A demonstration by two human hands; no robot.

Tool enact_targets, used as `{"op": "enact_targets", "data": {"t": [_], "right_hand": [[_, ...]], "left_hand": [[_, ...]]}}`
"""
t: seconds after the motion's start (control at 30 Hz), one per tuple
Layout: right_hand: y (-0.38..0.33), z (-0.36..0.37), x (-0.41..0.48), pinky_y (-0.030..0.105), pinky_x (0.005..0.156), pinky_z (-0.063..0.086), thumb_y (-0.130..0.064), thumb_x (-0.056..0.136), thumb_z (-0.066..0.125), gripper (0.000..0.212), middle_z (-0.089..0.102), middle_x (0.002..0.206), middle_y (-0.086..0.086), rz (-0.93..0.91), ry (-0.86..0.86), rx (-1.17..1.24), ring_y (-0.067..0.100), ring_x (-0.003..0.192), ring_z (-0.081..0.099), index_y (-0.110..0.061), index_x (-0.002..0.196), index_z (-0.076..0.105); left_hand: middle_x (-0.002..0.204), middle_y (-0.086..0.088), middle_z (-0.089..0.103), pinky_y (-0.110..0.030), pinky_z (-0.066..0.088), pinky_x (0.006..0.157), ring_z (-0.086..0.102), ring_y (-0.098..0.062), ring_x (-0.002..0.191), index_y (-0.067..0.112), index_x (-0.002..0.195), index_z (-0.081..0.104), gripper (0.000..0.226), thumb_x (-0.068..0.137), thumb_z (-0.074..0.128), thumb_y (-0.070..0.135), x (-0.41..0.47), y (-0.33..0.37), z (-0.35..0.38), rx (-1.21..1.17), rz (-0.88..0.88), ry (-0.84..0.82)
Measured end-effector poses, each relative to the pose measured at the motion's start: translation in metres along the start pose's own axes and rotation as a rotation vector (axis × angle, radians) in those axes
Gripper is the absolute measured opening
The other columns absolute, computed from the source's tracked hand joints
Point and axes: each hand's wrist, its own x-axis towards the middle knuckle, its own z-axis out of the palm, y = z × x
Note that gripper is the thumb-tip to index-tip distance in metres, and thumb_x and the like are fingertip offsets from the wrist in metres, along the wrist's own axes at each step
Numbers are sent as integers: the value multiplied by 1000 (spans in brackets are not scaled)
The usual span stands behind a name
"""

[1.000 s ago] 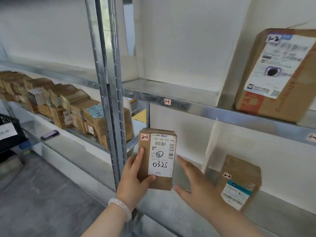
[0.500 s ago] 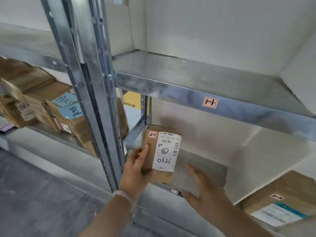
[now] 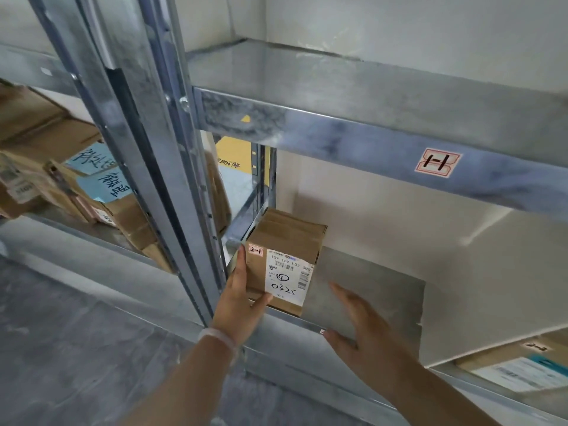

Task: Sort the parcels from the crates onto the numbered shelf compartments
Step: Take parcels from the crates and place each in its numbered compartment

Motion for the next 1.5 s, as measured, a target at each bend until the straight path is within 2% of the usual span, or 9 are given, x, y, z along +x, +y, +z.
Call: {"op": "enact_targets", "data": {"t": [0.17, 0.37, 0.47, 0.6, 0.77, 0.93, 1.1, 1.27, 1.5], "right_hand": [[-5, 0, -1, 12, 101, 26, -43, 89, 61, 70, 23, 133, -34, -32, -13, 20, -1, 132, 32, -45, 146, 21], [-6, -6, -12, 25, 106, 37, -45, 89, 60, 70, 32, 149, -21, -92, -40, 20, 4, 133, 35, -42, 147, 21], [-5, -11, -18, 28, 109, 34, -47, 89, 59, 70, 30, 151, -19, -124, -54, 14, 5, 137, 32, -39, 148, 23], [-11, -18, -30, 33, 108, 38, -54, 86, 54, 71, 32, 151, -17, -250, -68, -9, 9, 136, 34, -42, 147, 19], [-32, -19, -54, 37, 111, 35, -50, 87, 59, 74, 32, 153, -10, -508, -124, -42, 11, 140, 30, -34, 150, 24], [-50, -6, -102, 38, 118, 23, -61, 85, 45, 76, 17, 159, -9, -761, -225, -46, 11, 146, 14, -37, 151, 17], [-82, 3, -169, 18, 115, 4, -54, 91, 52, 77, 6, 159, -15, -997, -316, -6, 5, 145, 5, -42, 151, 7], [-130, 22, -248, 15, 110, 5, -52, 93, 50, 77, 1, 160, -15, -1198, -422, 18, 5, 145, 2, -41, 151, 2], [-200, 47, -359, 17, 110, 8, -50, 94, 50, 74, 0, 158, -23, -1400, -571, 86, -1, 143, -2, -44, 151, 4]], "left_hand": [[138, 5, 52, -50, 52, 100, 54, -17, 127, 64, 143, -13, 119, 84, 77, 15, 0, -1, 4, -28, -41, 5], [140, 12, 45, -42, 42, 111, 43, -13, 134, 58, 145, -12, 116, 83, 78, 20, -17, 7, 3, 64, -7, 89], [143, 11, 45, -32, 38, 110, 42, -8, 133, 51, 151, 4, 107, 81, 80, 24, -37, 15, -2, 140, 37, 173], [155, 0, 37, -43, 39, 113, 41, -25, 139, 42, 153, 17, 92, 83, 77, 35, -80, 32, -8, 277, 26, 214], [141, -9, 55, -52, 52, 96, 57, -32, 123, 20, 142, 51, 67, 84, 64, 52, -154, 62, -12, 434, 159, 388], [141, -9, 54, -47, 50, 100, 55, -30, 125, 19, 139, 53, 70, 79, 58, 54, -258, 81, -21, 650, 53, 525], [144, -9, 53, -49, 49, 100, 54, -32, 127, 21, 139, 56, 67, 83, 54, 59, -376, 95, -29, 791, -147, 657], [148, -7, 48, -50, 48, 102, 51, -30, 131, 31, 144, 41, 67, 86, 52, 60, -492, 112, -44, 853, -345, 772], [150, 1, 45, -41, 39, 109, 42, -20, 137, 29, 141, 51, 61, 88, 56, 57, -632, 118, -68, 794, -616, 1053]]}}
